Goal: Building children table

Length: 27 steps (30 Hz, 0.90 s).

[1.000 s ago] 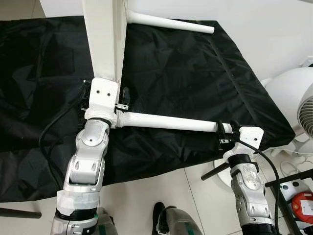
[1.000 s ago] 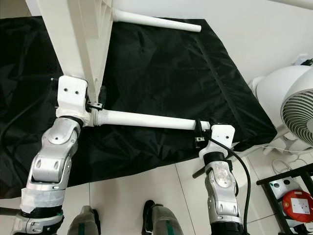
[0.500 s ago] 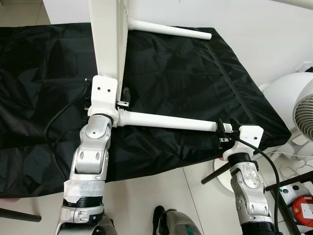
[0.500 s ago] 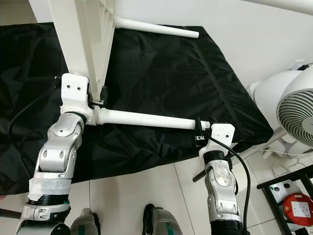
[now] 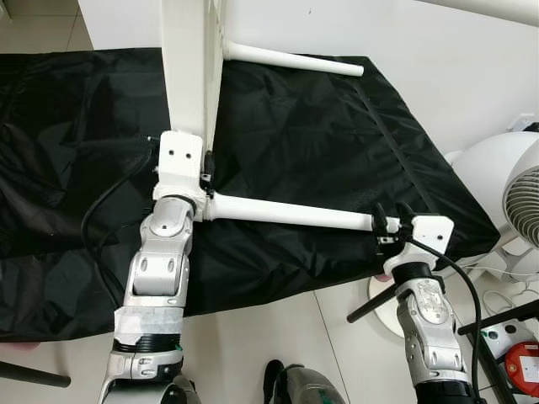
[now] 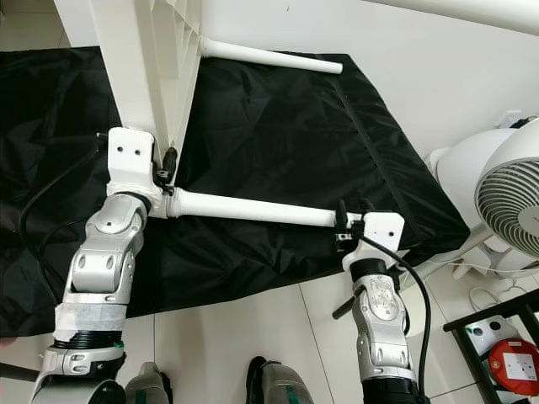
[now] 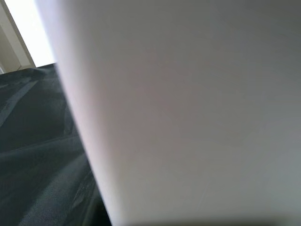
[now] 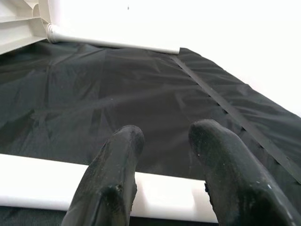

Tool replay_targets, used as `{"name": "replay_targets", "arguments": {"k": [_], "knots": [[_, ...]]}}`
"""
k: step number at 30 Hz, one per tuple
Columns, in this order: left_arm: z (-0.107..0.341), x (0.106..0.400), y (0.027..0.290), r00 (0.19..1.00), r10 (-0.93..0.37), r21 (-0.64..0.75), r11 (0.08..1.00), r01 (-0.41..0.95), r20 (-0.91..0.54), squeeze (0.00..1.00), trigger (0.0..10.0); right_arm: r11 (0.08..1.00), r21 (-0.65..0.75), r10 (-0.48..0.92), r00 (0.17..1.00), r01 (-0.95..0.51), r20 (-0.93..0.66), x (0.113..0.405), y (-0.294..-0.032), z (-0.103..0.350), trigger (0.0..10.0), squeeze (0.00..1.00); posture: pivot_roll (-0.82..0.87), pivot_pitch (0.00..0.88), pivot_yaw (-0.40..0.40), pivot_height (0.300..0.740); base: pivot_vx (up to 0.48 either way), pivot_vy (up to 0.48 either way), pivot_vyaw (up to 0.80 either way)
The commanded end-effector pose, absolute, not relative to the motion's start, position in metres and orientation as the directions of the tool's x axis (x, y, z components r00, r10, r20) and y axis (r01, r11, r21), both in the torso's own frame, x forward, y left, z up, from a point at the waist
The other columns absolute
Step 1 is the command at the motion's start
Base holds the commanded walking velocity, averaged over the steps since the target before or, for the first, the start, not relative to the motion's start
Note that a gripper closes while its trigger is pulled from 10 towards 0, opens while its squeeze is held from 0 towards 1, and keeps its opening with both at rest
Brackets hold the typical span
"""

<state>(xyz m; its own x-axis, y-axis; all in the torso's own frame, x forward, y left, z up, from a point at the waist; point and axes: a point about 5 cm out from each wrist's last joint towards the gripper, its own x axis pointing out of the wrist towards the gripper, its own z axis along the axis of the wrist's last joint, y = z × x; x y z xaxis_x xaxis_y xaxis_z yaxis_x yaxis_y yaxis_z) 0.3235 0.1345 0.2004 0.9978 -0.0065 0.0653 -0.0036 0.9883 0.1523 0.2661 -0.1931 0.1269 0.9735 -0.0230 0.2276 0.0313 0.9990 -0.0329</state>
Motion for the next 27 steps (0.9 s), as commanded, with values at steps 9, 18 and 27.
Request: {"name": "replay_targets", "arguments": {"k": [9,18,27], "knots": [[0.236,0.304,0.166,0.91,0.336,0.07,0.93,-0.361,0.243,0.0,0.0,0.998,-0.034,-0.037,0.975,0.045,0.221,0.265,-0.197,0.124,10.0,0.0,0.05,0.097,-0.086,0.74,0.0,0.0,0.0],[0.249,0.278,0.172,0.859,0.361,0.023,0.918,-0.396,0.364,0.0,0.0,0.999,-0.04,-0.016,0.977,0.025,0.212,0.267,-0.196,0.124,10.0,0.0,0.06,0.115,-0.111,0.74,0.0,0.0,0.0],[0.248,0.26,0.167,0.852,0.304,0.055,0.932,-0.359,0.426,0.0,0.0,0.999,-0.049,-0.001,0.978,0.011,0.206,0.267,-0.197,0.124,10.0,0.0,0.06,0.123,-0.121,0.74,0.0,0.0,0.0]]}}
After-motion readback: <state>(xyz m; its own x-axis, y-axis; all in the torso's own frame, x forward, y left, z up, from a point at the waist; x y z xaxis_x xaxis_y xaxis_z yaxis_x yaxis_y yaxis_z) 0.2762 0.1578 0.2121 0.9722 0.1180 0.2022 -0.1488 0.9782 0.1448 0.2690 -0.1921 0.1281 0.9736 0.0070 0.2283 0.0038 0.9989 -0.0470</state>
